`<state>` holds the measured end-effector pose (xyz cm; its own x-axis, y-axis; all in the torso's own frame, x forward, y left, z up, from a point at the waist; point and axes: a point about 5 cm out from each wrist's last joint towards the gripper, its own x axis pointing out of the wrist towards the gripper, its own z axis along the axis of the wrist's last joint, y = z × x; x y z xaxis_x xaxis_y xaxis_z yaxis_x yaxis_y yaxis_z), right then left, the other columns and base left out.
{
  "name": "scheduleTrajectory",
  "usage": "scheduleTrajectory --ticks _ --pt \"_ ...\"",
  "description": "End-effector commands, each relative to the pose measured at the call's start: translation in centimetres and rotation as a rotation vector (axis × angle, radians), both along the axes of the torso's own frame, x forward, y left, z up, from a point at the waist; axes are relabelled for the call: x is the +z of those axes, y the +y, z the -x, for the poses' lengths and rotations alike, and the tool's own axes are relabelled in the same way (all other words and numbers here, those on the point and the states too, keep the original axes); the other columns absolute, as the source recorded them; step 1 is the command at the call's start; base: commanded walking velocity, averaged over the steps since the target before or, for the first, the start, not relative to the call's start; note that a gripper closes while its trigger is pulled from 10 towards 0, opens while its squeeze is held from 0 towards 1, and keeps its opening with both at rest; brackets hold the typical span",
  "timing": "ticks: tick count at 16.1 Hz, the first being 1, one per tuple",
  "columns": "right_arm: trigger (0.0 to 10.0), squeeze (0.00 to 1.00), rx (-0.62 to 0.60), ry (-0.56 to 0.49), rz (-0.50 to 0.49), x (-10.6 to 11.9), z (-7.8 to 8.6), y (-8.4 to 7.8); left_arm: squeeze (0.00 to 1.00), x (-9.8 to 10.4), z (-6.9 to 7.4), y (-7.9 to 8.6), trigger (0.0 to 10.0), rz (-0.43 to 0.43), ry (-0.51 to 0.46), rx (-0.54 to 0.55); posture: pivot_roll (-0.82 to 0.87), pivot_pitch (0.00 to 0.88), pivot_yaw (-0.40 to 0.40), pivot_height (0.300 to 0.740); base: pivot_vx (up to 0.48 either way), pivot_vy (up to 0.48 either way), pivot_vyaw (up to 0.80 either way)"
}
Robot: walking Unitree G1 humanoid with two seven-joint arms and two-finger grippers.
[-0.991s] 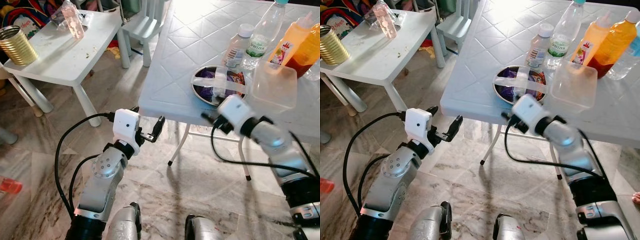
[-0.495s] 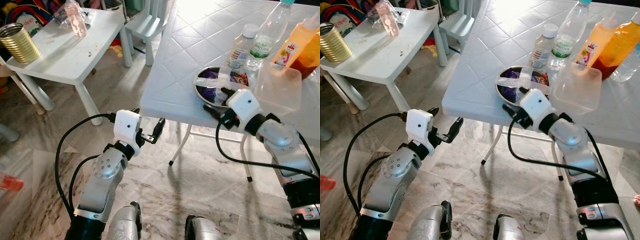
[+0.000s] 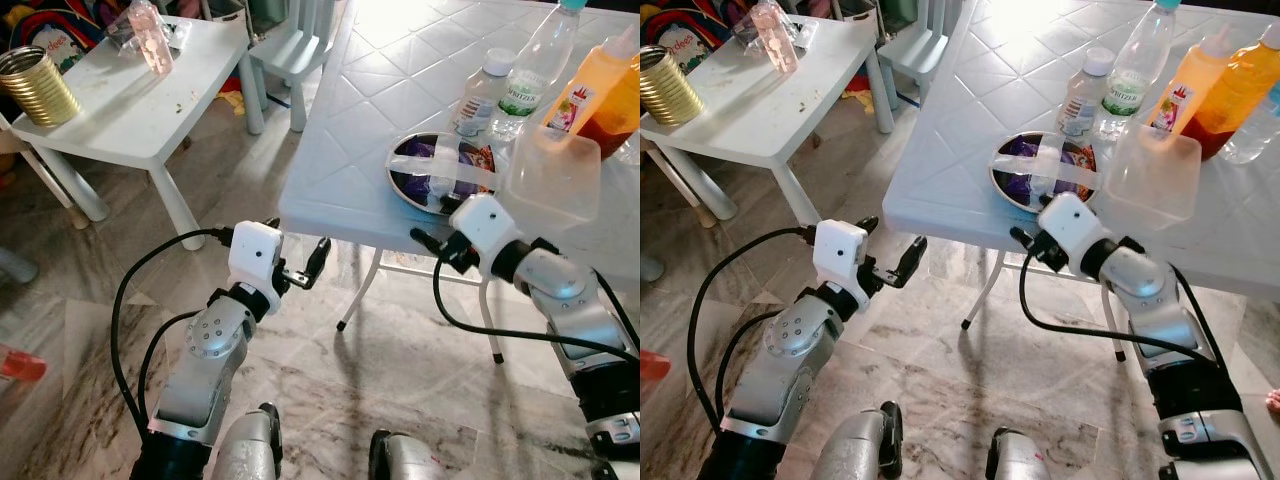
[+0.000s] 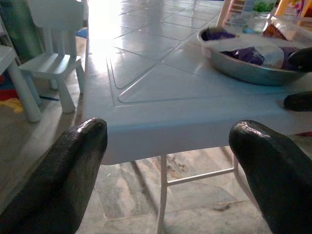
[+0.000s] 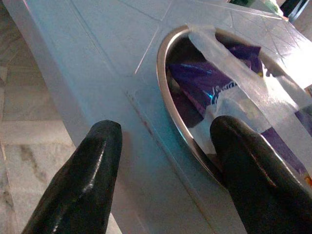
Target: Restocking fridge
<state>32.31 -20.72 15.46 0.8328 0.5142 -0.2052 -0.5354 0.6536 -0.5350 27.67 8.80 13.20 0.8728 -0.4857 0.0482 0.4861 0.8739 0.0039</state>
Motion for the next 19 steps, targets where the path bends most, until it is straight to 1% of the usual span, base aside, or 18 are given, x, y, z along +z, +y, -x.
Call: scheduleTrajectory --ticks 1,3,5,6,7,8,9,12,13,14,15,16,17,18,19 --pt "0.0 0.0 0.008 0.038 0.023 -0.7 0.2 -0.3 0.0 -0.6 0.3 0.1 10.0 -0.014 0.023 -0.003 0.08 0.169 0.057 0.74 0.0 0.0 0.0" --pt "0.0 0.0 0.0 0.021 0.046 -0.4 -0.2 -0.5 0.0 -1.2 0.7 0.6 10.0 -0.031 0.042 -0.027 0.08 0.171 0.055 0.74 0.0 0.0 0.0" --pt "0.0 0.0 -0.001 0.009 0.077 -0.1 -0.6 -0.7 0.0 -1.4 1.2 1.0 10.0 -0.015 0.05 -0.069 0.08 0.173 0.054 0.74 0.0 0.0 0.0" --pt "1.5 0.0 -0.003 0.005 0.089 0.0 -0.7 -0.9 0.0 -1.3 1.4 0.9 10.0 -0.005 0.052 -0.096 0.08 0.173 0.054 0.74 0.0 0.0 0.0" --pt "5.1 0.0 -0.007 0.002 0.116 0.1 -0.9 -1.2 0.0 -1.4 1.5 0.9 10.0 -0.004 0.055 -0.109 0.08 0.173 0.054 0.74 0.0 0.0 0.0" --pt "5.1 0.0 -0.009 0.0 0.127 0.1 -1.0 -1.3 0.0 -1.4 1.5 0.9 10.0 -0.004 0.055 -0.111 0.08 0.173 0.054 0.74 0.0 0.0 0.0" --pt "10.0 0.0 -0.005 0.012 0.146 0.1 -1.3 -1.4 0.0 -1.4 1.6 0.7 10.0 -0.004 0.055 -0.115 0.08 0.173 0.054 0.74 0.0 0.0 0.0" --pt "10.0 0.0 0.015 0.058 0.183 -0.1 -1.6 -1.8 0.0 -1.4 1.7 0.4 10.0 -0.001 0.056 -0.127 0.09 0.17 0.055 0.74 0.0 0.0 0.0" --pt "10.0 0.0 0.03 0.084 0.244 -0.1 -1.9 -2.2 0.0 -1.4 1.8 0.3 10.0 -0.002 0.059 -0.136 0.09 0.171 0.054 0.74 0.0 0.0 0.0" --pt "10.0 0.0 0.033 0.091 0.261 0.2 -2.2 -2.4 0.0 -1.5 1.8 0.3 10.0 -0.007 0.062 -0.141 0.09 0.169 0.053 0.74 0.0 0.0 0.0" --pt "6.7 0.0 0.041 0.103 0.27 0.7 -2.5 -2.6 0.0 -1.6 1.8 0.3 10.0 -0.012 0.065 -0.142 0.09 0.169 0.052 0.74 0.0 0.0 0.0" --pt "5.9 0.0 0.04 0.103 0.273 0.8 -2.6 -2.7 0.0 -1.6 1.8 0.3 10.0 -0.013 0.065 -0.142 0.09 0.169 0.052 0.74 0.0 0.0 0.0" --pt "9.9 0.0 0.033 0.101 0.287 0.9 -2.7 -2.8 0.0 -1.5 1.9 0.3 10.0 -0.013 0.065 -0.142 0.09 0.167 0.051 0.74 0.0 0.0 0.0" --pt "0.0 0.0 0.03 0.126 0.312 1.0 -3.1 -3.1 0.0 -1.5 1.9 0.3 10.0 -0.013 0.065 -0.147 0.09 0.168 0.051 0.74 0.0 0.0 0.0" --pt "0.0 0.0 0.039 0.136 0.317 1.0 -3.1 -3.1 0.0 -1.5 1.9 0.3 10.0 -0.013 0.065 -0.148 0.09 0.168 0.051 0.74 0.0 0.0 0.0"
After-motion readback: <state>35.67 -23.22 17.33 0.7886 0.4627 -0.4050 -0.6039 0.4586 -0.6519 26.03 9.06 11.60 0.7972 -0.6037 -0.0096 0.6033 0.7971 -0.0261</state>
